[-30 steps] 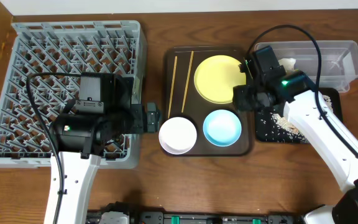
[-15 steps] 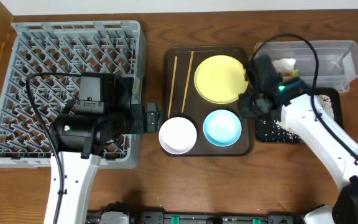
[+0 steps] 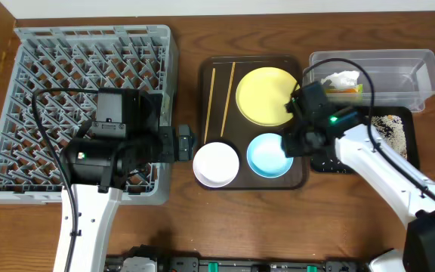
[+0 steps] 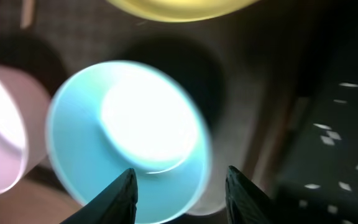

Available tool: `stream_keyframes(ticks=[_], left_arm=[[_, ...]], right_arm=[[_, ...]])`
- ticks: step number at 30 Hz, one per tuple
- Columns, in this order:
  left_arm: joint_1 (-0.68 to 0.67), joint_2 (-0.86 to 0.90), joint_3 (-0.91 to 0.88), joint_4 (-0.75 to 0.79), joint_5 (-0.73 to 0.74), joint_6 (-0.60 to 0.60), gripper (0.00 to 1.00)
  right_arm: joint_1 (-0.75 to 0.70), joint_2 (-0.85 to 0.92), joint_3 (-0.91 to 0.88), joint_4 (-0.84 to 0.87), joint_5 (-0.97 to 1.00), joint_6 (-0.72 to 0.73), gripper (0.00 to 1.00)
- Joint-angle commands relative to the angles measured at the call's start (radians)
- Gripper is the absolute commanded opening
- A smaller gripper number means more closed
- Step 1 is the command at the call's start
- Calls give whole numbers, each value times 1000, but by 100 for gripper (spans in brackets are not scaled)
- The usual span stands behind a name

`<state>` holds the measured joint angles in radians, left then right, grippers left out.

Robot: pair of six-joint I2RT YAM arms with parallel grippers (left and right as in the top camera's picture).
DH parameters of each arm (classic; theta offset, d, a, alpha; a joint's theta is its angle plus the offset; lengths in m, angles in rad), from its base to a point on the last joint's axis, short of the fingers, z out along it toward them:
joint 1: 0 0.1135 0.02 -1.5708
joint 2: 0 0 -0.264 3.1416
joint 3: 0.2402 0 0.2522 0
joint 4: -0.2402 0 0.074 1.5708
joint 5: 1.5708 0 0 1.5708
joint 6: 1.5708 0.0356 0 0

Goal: Sort waste into correct bins and load items into the dishwasher

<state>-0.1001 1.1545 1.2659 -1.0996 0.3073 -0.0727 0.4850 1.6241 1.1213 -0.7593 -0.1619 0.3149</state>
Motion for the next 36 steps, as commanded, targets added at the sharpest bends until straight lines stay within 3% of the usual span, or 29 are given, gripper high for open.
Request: stream_keyframes(ticks=[1,6,9,11,16,21,27,33,36], left_arm=[[-2,-4,19,-2,-13,16,98],[-2,-4,19,-2,-13,16,98],[-2,-4,19,-2,-13,16,98],[-2,-4,19,-2,-13,16,98],[-2,-4,19,-2,-13,16,98],[-2,-4,19,-2,-13,16,98],[-2,-4,19,-2,-13,16,98],[-2,-4,19,-2,-13,16,98],[-2,-4,19,-2,-13,16,98]], right_arm=[[35,-1,-5,16,-9,-43,44],[55,0,-7,31,-24,-43,37],[74,-1,-7,39,-151,-42,59],[93,-1,-7,72,-257,-6,99],[113,-1,-7,90,-316,113,99],[84,-2,-7,61,-295,89,99],[-48,-125,-6,60,-314,-97,99],[-172,-383,-7,92,-300,-333,99],[-198,-518,-18,138,-200,-415,99]])
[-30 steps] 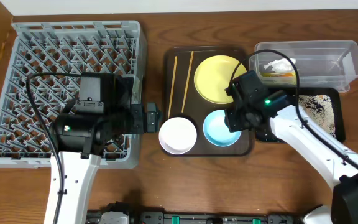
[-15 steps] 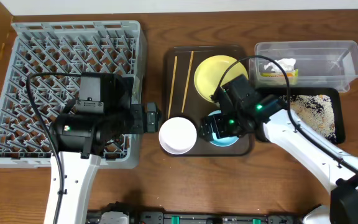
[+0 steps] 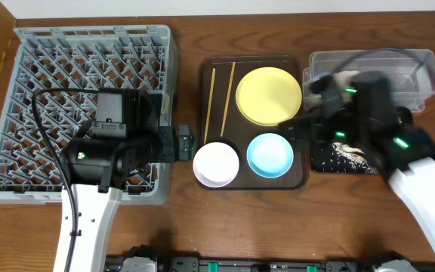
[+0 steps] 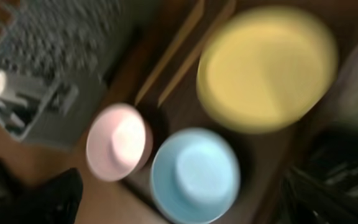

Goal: Sort waste into correct bins and load items into the dishwasher

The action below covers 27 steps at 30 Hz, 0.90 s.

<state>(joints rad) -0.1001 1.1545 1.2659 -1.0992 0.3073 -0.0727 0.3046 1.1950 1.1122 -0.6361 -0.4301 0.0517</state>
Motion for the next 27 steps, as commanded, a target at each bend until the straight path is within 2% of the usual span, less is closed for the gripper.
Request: stream_keyframes(ticks=[1,6,11,17,25,27], left_arm=[[-2,-4,19,-3,-13,16,98],[-2,-4,19,-3,-13,16,98],[-2,-4,19,-3,-13,16,98],[-2,-4,19,-3,-13,16,98],[-2,-4,19,-3,-13,16,98],[-2,-4,19,-3,-13,16,98]], right_arm=[[-17,-145,-24,35,133,-167,99],[-27,-361,-196,191,299,-169,99],[-88,-634,-529,401,299,-169,99],[-176,-950,-820,446,299,-149,99],[-246,-1189,-988,446,299,-134,99],[-249,-1186,-1015,473,299,-135,99]])
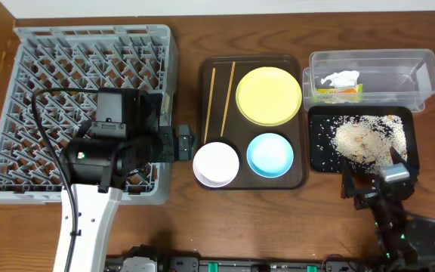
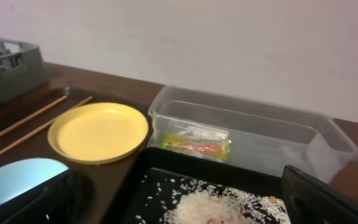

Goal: Sort waste into correct bins and load items into the dishwasher
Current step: 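Reach the left gripper to the chopsticks on the brown tray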

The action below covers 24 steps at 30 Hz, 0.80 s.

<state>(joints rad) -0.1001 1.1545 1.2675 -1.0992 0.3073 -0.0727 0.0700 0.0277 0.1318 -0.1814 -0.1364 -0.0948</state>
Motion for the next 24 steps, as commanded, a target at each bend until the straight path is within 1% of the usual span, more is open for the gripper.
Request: stream_keyframes(ticks=[1,5,24], left_arm=[[-2,-4,18,-3,-13,16,98],[-2,-4,18,-3,-13,16,98],[-2,-4,18,-3,-13,16,98]], right_arm=[[-15,-22,-51,35,5,12,99],[-14,-23,-122,143,4,12,99],[-14,-21,-126,119,5,11,99]])
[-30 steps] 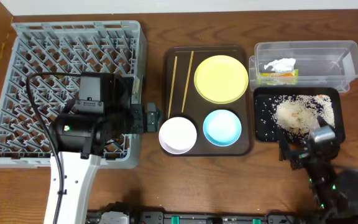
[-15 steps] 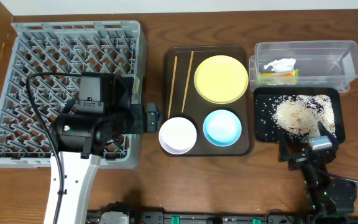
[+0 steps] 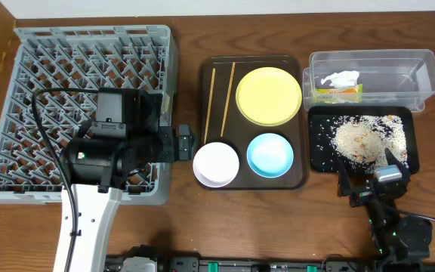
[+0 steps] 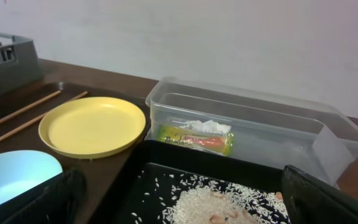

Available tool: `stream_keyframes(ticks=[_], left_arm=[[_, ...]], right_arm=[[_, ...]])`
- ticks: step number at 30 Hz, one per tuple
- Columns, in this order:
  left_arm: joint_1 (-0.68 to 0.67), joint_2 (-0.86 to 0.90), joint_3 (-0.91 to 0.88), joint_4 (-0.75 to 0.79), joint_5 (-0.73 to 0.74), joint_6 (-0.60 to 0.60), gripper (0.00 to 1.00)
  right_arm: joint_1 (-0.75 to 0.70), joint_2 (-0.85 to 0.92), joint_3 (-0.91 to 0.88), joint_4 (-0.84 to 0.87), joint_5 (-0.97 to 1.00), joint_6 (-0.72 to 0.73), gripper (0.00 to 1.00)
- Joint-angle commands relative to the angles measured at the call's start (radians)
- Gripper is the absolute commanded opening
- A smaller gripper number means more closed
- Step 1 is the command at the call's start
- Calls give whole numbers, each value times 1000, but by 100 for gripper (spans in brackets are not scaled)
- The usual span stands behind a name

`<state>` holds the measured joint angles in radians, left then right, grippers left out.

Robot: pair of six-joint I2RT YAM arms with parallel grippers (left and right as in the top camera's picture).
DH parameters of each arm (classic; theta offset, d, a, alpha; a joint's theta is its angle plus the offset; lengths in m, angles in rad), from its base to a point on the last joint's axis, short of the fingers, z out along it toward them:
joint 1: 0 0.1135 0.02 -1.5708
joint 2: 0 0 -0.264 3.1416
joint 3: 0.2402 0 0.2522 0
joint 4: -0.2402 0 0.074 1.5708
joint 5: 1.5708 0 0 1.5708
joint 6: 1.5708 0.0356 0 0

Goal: Sort waste into correct bins and load items into the dishwasher
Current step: 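Reach the left gripper to the chopsticks on the brown tray, then grasp one chopstick with the left gripper and place it in the rack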

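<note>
A brown tray [image 3: 205, 113] carries two chopsticks [image 3: 219, 97], a yellow plate [image 3: 269, 96], a blue bowl [image 3: 269, 155] and a pink-white bowl [image 3: 216, 164]. The grey dish rack [image 3: 21, 91] stands at the left. My left gripper [image 3: 184, 143] sits at the rack's right edge, beside the pink-white bowl; its jaw state does not show. My right gripper [image 3: 368, 180] is pulled back to the front right, behind the black tray of rice [image 3: 319, 121]. It is wide open and empty, and its wrist view shows the plate [image 4: 92, 127] and rice [image 4: 210, 208].
A clear plastic bin [image 3: 421, 64] at the back right holds a crumpled tissue [image 3: 340, 78] and a green wrapper [image 3: 338, 93]. The left arm's body [image 3: 100, 155] lies over the rack's front half. The table's front edge runs just under the right arm.
My right gripper shifted slightly to the left near the front right of the table and stays open. The dishes, bins and left arm are unchanged.
My right gripper was first open and low over the blue bowl. Then it was higher, between the brown tray and the bins. Later it sat pulled back at the front right, behind the rice tray, where it still is. The blue bowl stayed put; the left arm never moved.
</note>
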<state>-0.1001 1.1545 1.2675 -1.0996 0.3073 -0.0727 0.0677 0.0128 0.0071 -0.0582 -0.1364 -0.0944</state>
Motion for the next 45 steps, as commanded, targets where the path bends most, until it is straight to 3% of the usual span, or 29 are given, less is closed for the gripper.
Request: stream_keyframes(ticks=[1,5,9,17,25,27,29,40,45], left_arm=[[-2,-4,18,-3,-13,16,98],[-2,-4,18,2,-3,7,98],[-2,-4,18,24,148,-71,98],[-13,34,26,172,122,-150,99],[-161,373,217,113,-210,-47,88],[-191,468,253,140,-277,-23,79],[-209,538,256,202,-282,12,74],[-264,843,256,457,-270,28,74],[-276,942,256,484,-275,28,61]], right_arm=[[-12,-6,-2,-5,5,11,99],[-12,-6,-2,-5,5,11,99],[-12,-6,-2,-5,5,11,99],[-12,-6,-2,-5,5,11,99],[-12,-6,-2,-5,5,11,99],[-12,-6,-2,-5,5,11,99],[-12,-6,-2,-5,5,11,99],[-12,-6,-2,-5,5,11,99],[-12,-6,-2,-5,5,11,99]])
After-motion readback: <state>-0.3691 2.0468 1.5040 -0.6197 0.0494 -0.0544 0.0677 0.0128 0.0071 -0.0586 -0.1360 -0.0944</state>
